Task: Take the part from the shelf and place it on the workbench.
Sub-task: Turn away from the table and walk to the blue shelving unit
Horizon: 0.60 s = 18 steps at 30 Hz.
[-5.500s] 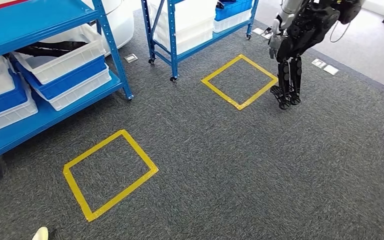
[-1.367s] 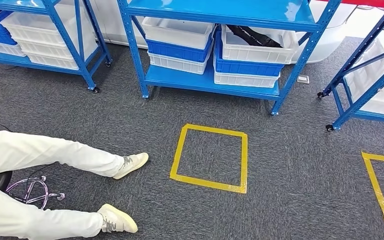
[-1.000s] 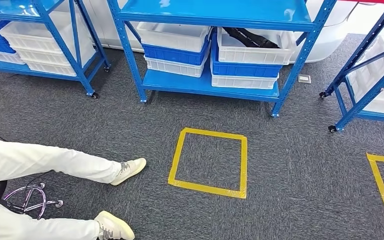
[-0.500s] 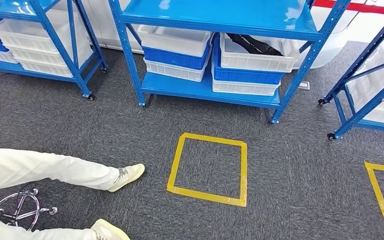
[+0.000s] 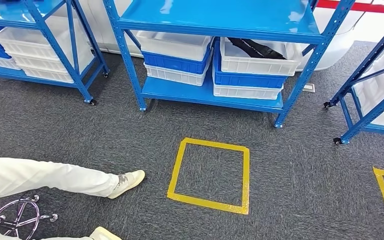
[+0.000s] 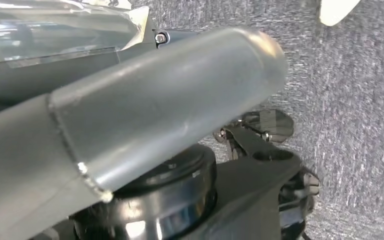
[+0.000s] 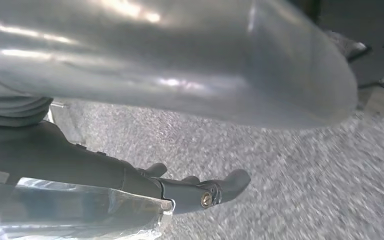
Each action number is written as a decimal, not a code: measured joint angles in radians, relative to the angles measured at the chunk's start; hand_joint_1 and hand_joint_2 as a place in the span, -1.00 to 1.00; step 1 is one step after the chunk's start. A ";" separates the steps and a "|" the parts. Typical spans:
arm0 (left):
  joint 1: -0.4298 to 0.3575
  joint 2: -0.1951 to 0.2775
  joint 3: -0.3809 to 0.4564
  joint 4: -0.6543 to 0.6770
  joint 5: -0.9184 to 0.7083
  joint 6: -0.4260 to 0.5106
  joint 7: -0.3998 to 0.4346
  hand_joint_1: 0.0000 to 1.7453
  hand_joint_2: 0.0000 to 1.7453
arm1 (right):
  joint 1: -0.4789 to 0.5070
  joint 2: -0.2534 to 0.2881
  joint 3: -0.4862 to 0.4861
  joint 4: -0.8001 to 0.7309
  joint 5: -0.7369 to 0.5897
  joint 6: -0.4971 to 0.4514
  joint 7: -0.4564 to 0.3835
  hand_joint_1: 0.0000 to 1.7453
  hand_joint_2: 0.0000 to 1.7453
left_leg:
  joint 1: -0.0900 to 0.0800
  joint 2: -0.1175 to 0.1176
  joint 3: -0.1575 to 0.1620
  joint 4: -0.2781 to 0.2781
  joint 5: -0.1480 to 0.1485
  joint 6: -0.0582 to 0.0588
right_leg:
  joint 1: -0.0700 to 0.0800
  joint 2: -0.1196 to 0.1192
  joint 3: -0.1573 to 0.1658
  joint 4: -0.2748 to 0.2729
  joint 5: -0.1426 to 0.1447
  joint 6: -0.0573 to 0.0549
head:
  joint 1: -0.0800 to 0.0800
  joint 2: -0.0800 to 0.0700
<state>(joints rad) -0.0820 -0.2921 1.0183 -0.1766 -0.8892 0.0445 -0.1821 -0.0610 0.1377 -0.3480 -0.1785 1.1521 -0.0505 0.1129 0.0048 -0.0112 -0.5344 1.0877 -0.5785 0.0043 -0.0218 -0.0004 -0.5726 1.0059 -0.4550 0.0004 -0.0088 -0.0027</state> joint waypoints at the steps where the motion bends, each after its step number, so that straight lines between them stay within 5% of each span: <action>1: 0.000 0.000 0.000 0.000 -0.003 0.000 0.002 -1.00 -1.00 | 0.000 0.000 -0.003 0.000 -0.002 -0.001 0.000 -1.00 -1.00 | 0.001 0.002 -0.037 0.068 -0.030 -0.006 | 0.000 0.000 0.004 0.000 -0.004 -0.006 | -0.001 0.000; 3: 0.001 0.002 -0.001 0.000 -0.008 0.000 0.006 -1.00 -1.00 | -0.001 0.000 -0.007 0.000 -0.006 -0.001 0.001 -1.00 -1.00 | 0.005 0.004 -0.120 0.196 -0.069 -0.013 | 0.001 0.000 0.012 0.000 -0.013 -0.012 | -0.001 0.000; 5: 0.002 0.004 -0.001 0.000 -0.011 0.000 0.008 -1.00 -1.00 | 0.001 0.000 -0.010 0.000 -0.009 -0.001 0.002 -1.00 -1.00 | 0.008 0.005 -0.148 0.198 -0.028 -0.015 | 0.001 0.002 0.025 0.000 -0.023 -0.010 | -0.001 0.000; 7: 0.003 0.006 -0.005 0.000 -0.013 0.000 0.009 -1.00 -1.00 | 0.003 0.002 -0.012 0.000 -0.011 -0.001 0.002 -1.00 -1.00 | 0.009 0.008 -0.109 0.073 0.064 -0.008 | 0.001 0.003 0.040 0.000 -0.036 -0.004 | -0.001 0.000; 9: 0.001 0.007 -0.011 0.000 -0.016 0.000 0.010 -1.00 -1.00 | 0.002 0.004 -0.016 0.000 -0.013 -0.002 0.002 -1.00 -1.00 | 0.004 0.010 -0.066 -0.036 0.110 0.003 | 0.008 0.003 0.047 0.000 -0.050 0.006 | 0.000 0.000; 14: 0.002 0.006 -0.021 0.000 -0.022 -0.001 0.011 -1.00 -1.00 | -0.002 0.004 -0.026 0.000 -0.017 -0.004 0.002 -1.00 -1.00 | -0.001 0.007 -0.029 -0.081 0.109 0.036 | 0.014 -0.002 0.052 0.016 -0.075 0.033 | 0.002 0.000; 16: 0.001 0.006 -0.023 0.000 -0.026 -0.001 0.011 -1.00 -1.00 | -0.002 0.005 -0.030 0.000 -0.021 -0.005 0.002 -1.00 -1.00 | 0.002 0.008 -0.013 -0.091 0.108 0.046 | 0.012 -0.002 0.002 0.120 -0.119 0.030 | 0.005 0.000; 18: 0.001 0.006 -0.025 0.000 -0.030 -0.001 0.011 -1.00 -1.00 | 0.000 0.005 -0.033 0.000 -0.025 -0.007 0.002 -1.00 -1.00 | 0.001 0.007 -0.004 -0.092 0.100 0.052 | 0.012 -0.001 -0.080 0.255 -0.163 0.028 | 0.006 0.000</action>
<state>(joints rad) -0.0814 -0.2864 0.9936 -0.1766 -0.9194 0.0433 -0.1707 -0.0606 0.1431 -0.3815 -0.1785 1.1276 -0.0570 0.1152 0.0054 -0.0039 -0.5384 0.9958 -0.4786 0.0560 -0.0102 -0.0018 -0.6527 1.2605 -0.6176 0.0288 -0.0031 -0.0027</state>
